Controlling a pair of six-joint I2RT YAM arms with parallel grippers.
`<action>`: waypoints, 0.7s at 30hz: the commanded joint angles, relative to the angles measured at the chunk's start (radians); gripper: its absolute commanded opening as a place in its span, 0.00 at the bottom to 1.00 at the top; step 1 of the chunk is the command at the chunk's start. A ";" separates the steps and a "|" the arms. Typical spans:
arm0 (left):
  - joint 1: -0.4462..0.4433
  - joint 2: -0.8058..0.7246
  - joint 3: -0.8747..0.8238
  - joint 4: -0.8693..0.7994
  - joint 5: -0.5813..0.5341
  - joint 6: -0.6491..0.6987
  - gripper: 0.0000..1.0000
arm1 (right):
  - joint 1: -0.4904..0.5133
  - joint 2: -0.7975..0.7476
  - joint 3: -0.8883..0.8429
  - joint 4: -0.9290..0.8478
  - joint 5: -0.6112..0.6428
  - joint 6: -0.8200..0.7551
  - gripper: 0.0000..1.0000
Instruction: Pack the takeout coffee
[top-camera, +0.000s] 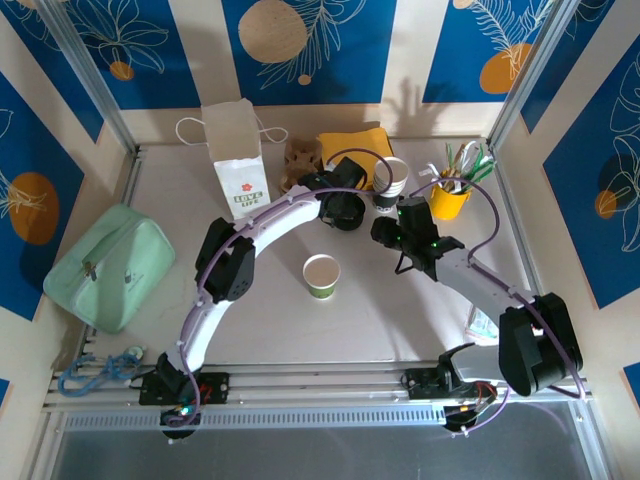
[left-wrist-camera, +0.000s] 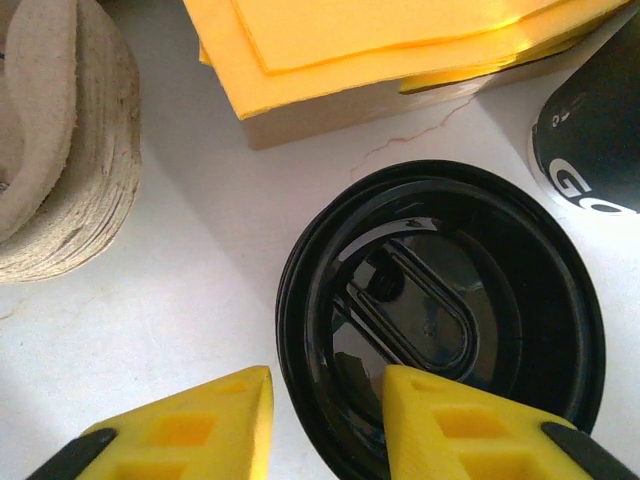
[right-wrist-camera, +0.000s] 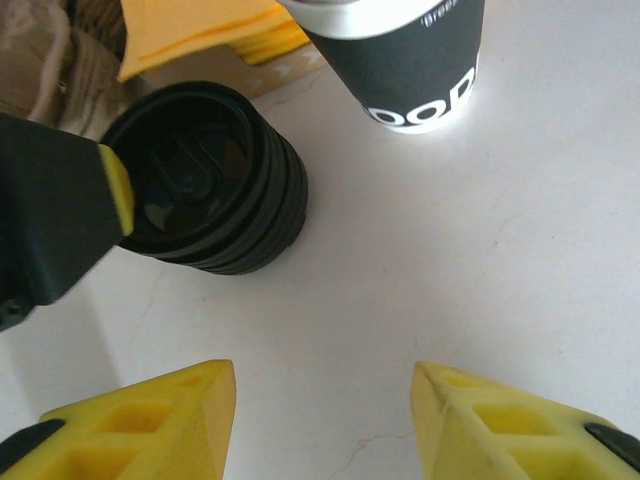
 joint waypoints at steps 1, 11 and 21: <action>-0.005 0.023 0.035 -0.034 -0.023 -0.003 0.33 | -0.006 0.020 0.034 -0.007 -0.030 0.015 0.50; -0.006 0.027 0.035 -0.018 -0.016 0.003 0.33 | -0.006 0.038 0.047 -0.015 -0.037 0.015 0.49; -0.005 0.034 0.046 -0.015 -0.009 0.007 0.28 | -0.006 0.039 0.053 -0.026 -0.034 0.011 0.49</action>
